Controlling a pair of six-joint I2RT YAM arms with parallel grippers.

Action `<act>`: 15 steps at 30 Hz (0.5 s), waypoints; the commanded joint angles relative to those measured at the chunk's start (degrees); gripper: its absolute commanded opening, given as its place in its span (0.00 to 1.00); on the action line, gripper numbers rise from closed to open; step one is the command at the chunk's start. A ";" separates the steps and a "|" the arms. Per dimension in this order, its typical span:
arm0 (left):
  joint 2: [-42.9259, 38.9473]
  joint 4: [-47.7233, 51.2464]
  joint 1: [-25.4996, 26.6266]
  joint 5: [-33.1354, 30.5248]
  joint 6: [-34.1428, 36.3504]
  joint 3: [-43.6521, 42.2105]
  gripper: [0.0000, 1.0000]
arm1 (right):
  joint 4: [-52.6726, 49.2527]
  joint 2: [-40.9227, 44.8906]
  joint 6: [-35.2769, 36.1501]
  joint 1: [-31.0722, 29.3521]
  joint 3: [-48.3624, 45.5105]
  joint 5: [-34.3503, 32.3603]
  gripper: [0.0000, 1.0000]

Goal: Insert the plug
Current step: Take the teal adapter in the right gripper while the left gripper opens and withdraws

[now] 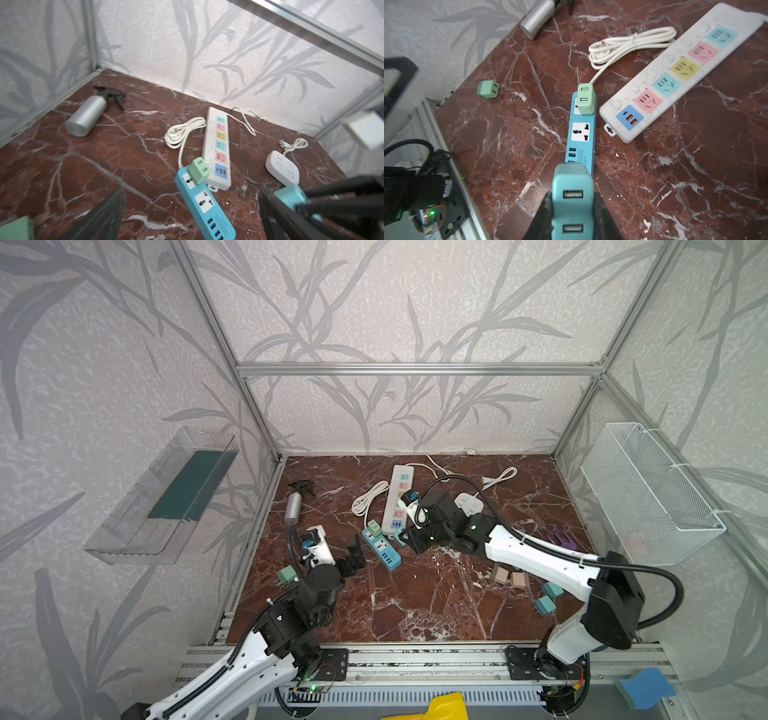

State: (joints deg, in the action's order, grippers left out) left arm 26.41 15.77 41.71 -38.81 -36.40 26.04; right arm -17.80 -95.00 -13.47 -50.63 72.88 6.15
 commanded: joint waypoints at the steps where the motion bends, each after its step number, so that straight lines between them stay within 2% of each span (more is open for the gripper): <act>1: -1.10 12.58 -6.48 4.65 -9.10 0.07 0.99 | 4.31 -4.71 1.46 -0.84 3.37 -4.41 0.00; 4: -1.12 11.75 -9.92 9.33 -9.00 -0.04 0.99 | 5.09 -9.01 1.10 -0.87 6.22 -5.03 0.00; 10: -1.10 11.49 -10.43 9.76 -8.38 0.50 0.99 | 3.79 -16.08 1.32 -1.31 11.96 -6.18 0.00; 15: -3.70 12.11 -10.53 9.31 -8.25 0.28 0.99 | 3.67 -18.82 0.93 -1.49 13.86 -7.29 0.00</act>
State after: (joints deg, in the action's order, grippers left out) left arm 23.70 25.89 31.48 -28.95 -43.38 26.04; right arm -14.48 -112.73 -12.80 -51.70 84.99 0.25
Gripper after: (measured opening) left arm 0.992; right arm 0.270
